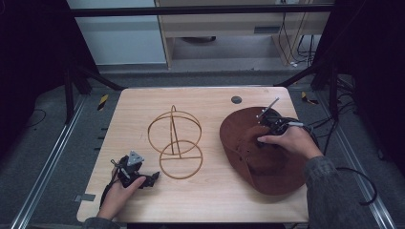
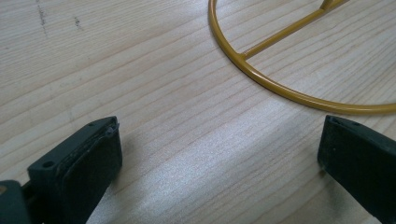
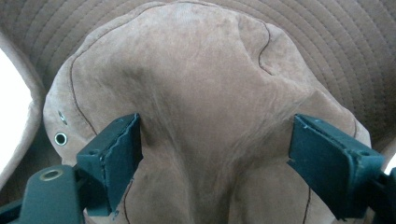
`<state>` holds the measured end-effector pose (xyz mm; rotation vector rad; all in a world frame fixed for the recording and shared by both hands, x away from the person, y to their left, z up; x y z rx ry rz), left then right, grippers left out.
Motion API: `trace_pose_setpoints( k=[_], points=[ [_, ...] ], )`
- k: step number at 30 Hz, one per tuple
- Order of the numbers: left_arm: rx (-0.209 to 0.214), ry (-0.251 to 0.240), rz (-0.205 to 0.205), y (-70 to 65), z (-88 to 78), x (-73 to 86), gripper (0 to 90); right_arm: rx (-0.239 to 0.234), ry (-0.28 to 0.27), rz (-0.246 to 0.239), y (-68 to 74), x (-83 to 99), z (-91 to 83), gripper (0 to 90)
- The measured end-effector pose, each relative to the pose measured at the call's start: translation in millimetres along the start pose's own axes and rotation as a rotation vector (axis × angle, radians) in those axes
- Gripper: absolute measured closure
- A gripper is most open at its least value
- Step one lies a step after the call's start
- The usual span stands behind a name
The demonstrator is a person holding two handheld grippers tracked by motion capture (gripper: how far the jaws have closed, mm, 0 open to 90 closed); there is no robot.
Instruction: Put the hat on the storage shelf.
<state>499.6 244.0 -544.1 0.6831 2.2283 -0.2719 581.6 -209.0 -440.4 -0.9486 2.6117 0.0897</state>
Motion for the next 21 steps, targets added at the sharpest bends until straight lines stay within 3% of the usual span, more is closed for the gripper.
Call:
trace_pose_setpoints(
  k=[5, 9, 10, 12, 21],
  points=[
    [0.0, 0.0, 0.0, 0.0, 0.0, 0.0, 0.0, 0.0, 0.007, -0.004, -0.7, 0.9, 4.5, 22.5],
    [-0.001, -0.001, 0.001, 0.1, 0.0, -0.1, 0.0, -0.005, 0.02, -0.012, -0.2, 3.5, 9.3, 31.1],
    [-0.001, -0.001, 0.001, 0.1, 0.0, -0.1, 0.0, -0.005, 0.021, -0.023, -1.1, 4.7, 10.8, 38.6],
    [-0.001, -0.001, 0.001, 0.1, 0.0, -0.1, 0.0, -0.007, 0.022, -0.023, -1.2, 5.4, 11.4, 41.9],
    [0.0, -0.001, 0.001, 0.1, 0.0, -0.1, 0.0, -0.041, 0.025, -0.035, -2.5, 9.0, 12.9, 78.7]
  ],
)
Point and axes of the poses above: each handheld gripper's, and its own axes: z roughly forward along the jaws, x roughly out of its underside, y roughly to its left, the point moved 5 cm from there along z, roughly forward along the jaws, and after that the axes turned 2 degrees about -y, right-handed, at the moved point
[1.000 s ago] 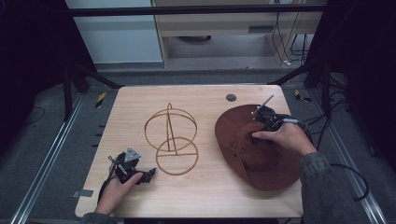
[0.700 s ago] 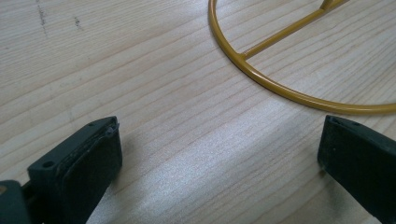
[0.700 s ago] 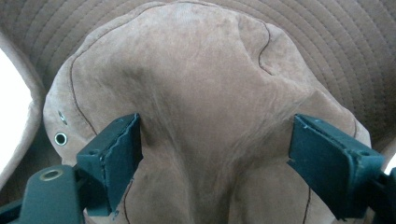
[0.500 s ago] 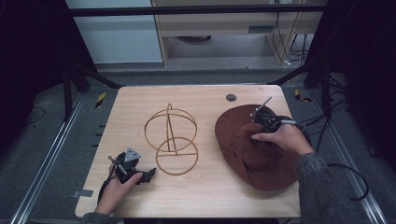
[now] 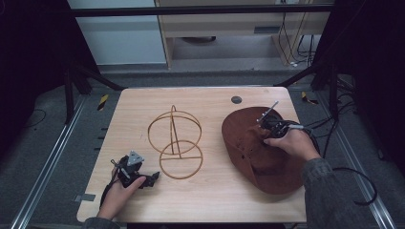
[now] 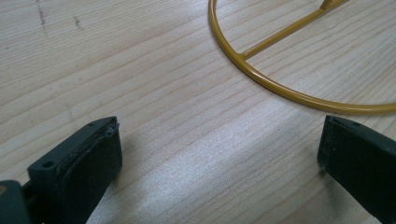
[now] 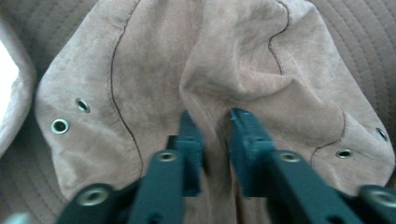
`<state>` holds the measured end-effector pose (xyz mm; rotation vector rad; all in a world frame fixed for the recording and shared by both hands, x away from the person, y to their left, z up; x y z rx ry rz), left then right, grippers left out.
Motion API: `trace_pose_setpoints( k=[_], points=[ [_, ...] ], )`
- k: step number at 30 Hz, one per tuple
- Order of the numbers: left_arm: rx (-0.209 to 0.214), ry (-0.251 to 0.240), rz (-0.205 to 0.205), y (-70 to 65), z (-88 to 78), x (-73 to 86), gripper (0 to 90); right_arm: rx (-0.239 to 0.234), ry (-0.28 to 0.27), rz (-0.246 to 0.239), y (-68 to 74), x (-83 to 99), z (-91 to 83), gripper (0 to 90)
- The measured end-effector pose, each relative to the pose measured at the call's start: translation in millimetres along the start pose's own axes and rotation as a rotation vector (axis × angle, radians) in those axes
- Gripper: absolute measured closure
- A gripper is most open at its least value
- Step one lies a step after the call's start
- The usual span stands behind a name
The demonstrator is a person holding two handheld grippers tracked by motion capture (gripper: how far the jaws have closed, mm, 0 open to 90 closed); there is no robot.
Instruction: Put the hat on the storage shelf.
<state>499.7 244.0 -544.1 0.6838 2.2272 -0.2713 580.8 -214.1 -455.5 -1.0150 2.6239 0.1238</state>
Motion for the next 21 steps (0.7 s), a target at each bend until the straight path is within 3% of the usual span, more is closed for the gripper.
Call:
trace_pose_setpoints(
  k=[4, 11, 21],
  points=[
    [0.0, 0.0, 0.001, 0.1, 0.0, 0.0, 0.0, -0.024, -0.015, -0.004, -0.2, -0.4, -2.1, 87.9],
    [0.0, -0.002, -0.002, -0.2, 0.1, -0.1, 0.0, -0.076, -0.066, 0.02, -2.6, -0.1, -18.7, 89.4],
    [0.0, -0.004, -0.007, -0.5, 0.3, -0.1, 0.0, -0.082, -0.109, -0.006, -0.6, -1.8, -49.9, 89.5]
  ],
)
Point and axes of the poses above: each handheld gripper's, and its own axes: z roughly forward along the jaws, x roughly out of its underside, y roughly to its left, the point moved 5 cm from there along z, roughly forward along the jaws, and after that the axes turned 2 degrees about -y, right-handed, at the moved point
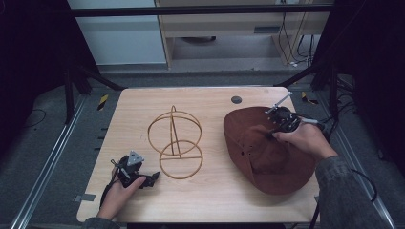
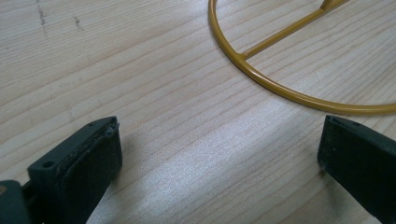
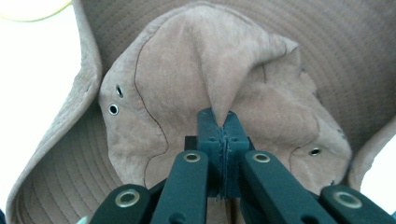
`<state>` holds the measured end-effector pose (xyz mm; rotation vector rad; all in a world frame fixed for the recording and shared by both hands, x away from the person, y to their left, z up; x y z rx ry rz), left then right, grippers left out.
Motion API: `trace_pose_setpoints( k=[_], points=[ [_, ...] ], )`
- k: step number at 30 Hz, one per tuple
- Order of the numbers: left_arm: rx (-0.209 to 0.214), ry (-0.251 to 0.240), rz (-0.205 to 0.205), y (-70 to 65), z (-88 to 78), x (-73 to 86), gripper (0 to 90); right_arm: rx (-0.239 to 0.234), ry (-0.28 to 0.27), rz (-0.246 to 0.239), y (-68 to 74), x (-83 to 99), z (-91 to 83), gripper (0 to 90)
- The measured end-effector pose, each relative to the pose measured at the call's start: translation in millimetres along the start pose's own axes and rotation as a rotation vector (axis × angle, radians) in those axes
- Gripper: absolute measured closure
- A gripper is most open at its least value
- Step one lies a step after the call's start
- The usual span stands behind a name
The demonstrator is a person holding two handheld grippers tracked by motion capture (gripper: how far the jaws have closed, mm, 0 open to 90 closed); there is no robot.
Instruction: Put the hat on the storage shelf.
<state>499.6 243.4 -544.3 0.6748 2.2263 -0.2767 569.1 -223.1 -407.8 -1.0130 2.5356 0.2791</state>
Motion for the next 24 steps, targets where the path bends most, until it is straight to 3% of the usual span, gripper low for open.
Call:
trace_pose_setpoints(
  k=[16, 24],
  points=[
    [-0.001, 0.001, 0.002, 0.2, -0.1, 0.0, 0.0, 0.006, -0.079, -0.065, 17.1, -24.6, -56.8, 89.5],
    [0.0, 0.0, 0.002, 0.2, 0.0, -0.1, 0.0, 0.013, -0.169, -0.089, 24.0, -38.8, -86.6, 89.5]
  ],
)
Point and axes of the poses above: each handheld gripper's, and its own axes: z roughly forward along the jaws, x roughly out of its underside, y roughly to its left, the point moved 5 cm from there along z, roughly forward along the jaws, and after that the axes turned 2 degrees about -y, right-handed, at the moved point
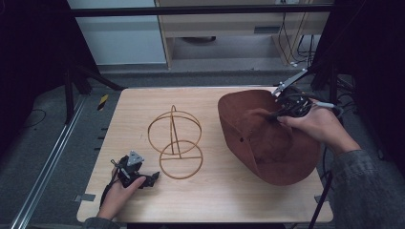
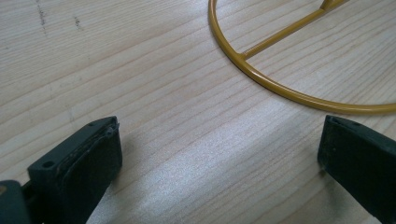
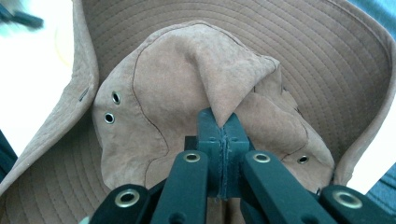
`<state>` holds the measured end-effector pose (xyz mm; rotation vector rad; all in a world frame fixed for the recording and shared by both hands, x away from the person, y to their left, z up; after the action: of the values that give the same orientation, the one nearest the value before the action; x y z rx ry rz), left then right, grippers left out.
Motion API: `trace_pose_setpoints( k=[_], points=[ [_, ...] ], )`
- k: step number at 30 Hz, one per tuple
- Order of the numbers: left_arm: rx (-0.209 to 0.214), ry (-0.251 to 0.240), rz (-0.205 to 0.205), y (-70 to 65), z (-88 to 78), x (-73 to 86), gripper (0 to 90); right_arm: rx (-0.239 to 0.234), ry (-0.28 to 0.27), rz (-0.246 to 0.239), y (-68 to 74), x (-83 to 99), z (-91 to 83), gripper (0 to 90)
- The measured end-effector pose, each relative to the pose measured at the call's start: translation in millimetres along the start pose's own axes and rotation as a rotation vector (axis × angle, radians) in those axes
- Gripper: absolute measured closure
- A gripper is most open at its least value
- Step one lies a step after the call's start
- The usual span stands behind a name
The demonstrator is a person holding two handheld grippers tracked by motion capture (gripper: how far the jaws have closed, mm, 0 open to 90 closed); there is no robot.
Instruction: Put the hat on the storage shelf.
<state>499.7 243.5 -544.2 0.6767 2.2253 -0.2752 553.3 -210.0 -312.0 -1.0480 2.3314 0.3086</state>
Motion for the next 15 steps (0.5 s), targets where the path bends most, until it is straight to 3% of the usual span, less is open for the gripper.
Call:
trace_pose_setpoints(
  k=[11, 15],
  points=[
    [0.001, 0.002, -0.001, -0.1, -0.2, 0.1, 0.0, 0.024, -0.139, -0.042, 12.4, -40.7, -49.4, 89.5],
    [0.001, 0.003, 0.001, 0.0, -0.3, 0.1, 0.0, 0.03, -0.163, -0.053, 15.8, -52.6, -56.5, 89.5]
  ],
)
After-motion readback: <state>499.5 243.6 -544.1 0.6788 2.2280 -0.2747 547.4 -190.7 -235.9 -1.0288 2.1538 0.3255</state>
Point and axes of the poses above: each handheld gripper's, and its own axes: z roughly forward along the jaws, x roughly out of its underside, y roughly to its left, the point moved 5 cm from there along z, roughly forward along the jaws, and after that the axes turned 2 degrees about -y, right-handed, at the moved point
